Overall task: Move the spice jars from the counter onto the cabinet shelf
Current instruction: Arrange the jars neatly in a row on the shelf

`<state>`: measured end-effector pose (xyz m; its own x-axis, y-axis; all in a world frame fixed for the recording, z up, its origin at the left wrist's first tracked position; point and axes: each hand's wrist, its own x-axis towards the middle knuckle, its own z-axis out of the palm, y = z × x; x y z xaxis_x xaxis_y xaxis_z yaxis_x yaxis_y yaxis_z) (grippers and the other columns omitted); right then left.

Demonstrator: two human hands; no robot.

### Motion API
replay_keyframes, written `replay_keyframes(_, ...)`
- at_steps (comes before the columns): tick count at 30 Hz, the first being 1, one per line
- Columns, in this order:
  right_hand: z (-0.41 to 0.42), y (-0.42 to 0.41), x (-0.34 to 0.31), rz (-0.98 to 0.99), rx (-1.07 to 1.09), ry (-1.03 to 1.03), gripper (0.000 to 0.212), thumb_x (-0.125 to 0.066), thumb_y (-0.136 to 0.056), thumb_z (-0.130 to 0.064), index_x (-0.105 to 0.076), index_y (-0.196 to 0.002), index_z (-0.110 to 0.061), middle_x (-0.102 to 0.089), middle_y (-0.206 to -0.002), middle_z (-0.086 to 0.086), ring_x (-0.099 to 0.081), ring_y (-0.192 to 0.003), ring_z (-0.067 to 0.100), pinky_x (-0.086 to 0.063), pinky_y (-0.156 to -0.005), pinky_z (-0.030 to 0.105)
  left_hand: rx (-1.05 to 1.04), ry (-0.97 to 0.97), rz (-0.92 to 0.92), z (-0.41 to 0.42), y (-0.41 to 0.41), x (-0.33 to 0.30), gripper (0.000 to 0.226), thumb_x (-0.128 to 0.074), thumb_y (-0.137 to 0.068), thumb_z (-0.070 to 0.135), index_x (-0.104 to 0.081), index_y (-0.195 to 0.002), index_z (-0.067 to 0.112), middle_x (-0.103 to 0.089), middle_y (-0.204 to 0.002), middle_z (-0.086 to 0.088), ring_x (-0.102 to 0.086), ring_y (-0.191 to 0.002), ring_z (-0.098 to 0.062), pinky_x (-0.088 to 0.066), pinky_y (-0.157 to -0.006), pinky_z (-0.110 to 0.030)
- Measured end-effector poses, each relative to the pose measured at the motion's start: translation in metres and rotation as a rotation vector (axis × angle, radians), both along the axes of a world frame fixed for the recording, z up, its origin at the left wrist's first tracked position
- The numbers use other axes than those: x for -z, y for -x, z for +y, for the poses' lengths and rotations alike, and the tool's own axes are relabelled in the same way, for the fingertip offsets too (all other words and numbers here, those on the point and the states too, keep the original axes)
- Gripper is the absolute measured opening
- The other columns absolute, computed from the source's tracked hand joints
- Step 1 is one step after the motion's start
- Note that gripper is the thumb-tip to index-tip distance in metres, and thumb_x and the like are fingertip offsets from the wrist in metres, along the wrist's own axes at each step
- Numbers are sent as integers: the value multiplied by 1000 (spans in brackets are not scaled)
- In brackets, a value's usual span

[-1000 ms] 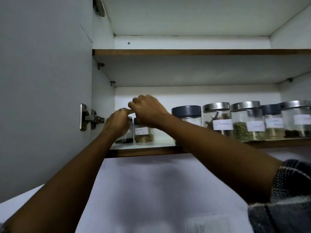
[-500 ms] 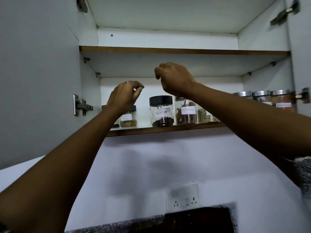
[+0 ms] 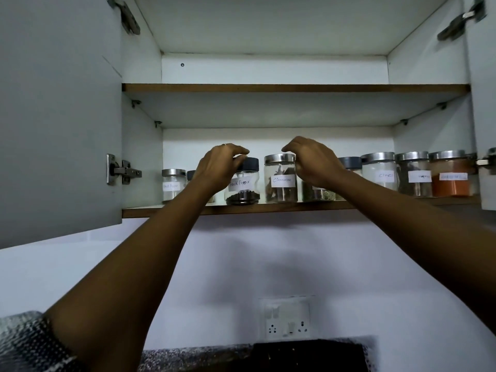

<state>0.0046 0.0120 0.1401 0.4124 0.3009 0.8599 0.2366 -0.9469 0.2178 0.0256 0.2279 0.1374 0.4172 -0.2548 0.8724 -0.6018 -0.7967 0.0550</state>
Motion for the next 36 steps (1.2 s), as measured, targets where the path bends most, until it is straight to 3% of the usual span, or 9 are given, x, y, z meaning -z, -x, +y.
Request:
replay_keyframes(4,-4,-4,6,69,-66,-60,58,-48,-80,9,-47,-135,-8,-51,-137,11,-47,-125,29,-42,-97,37,-57,-15,38,-5,-4,2,33,-46,-99,22,-57,-129,17,-56,-135,-5,-50,-124,-26,-43,-98,-38)
replay_keyframes(8,0,-11,9,95,-74,-47,60,-49,-79,9,-44,-137,-8,-50,-138,12,-45,-127,30,-42,-100,40,-105,-35,64,-3,-13,2,33,-46,-99,21,-57,-128,14,-58,-132,-9,-53,-119,-30,-45,-95,-40)
replay_keyframes(11,-1,-19,9,105,-44,-22,48,-49,-81,7,-50,-127,-4,-53,-131,15,-48,-120,32,-46,-93,44,-114,-56,45,-6,-18,1,27,-47,-98,21,-63,-117,10,-63,-121,-12,-57,-108,-32,-48,-88,-43)
replay_keyframes(18,-4,-28,10,83,-18,-23,42,-48,-81,6,-53,-122,-3,-53,-122,13,-51,-109,32,-48,-85,43,-105,-51,21,-8,-21,-2,31,-48,-98,20,-61,-125,14,-62,-126,-8,-57,-113,-28,-47,-92,-40)
replay_keyframes(25,1,-34,5,133,-56,-75,41,-47,-81,7,-54,-121,-2,-48,-122,11,-46,-112,30,-45,-84,37,-79,20,47,-8,-23,-8,26,-55,-94,16,-67,-117,14,-67,-119,-6,-60,-111,-24,-48,-94,-38)
replay_keyframes(33,5,-43,-1,131,-59,-99,17,-51,-77,3,-57,-90,-6,-56,-109,12,-51,-101,32,-37,-72,31,4,87,53,-7,-32,-12,23,-61,-89,9,-70,-110,7,-69,-114,-11,-63,-106,-24,-48,-94,-33)
replay_keyframes(36,6,-49,-2,135,-63,-99,17,-52,-78,2,-58,-92,-5,-56,-108,11,-51,-102,31,-35,-71,29,16,88,57,-7,-36,-13,23,-62,-88,8,-70,-110,7,-69,-113,-11,-64,-104,-24,-49,-94,-33)
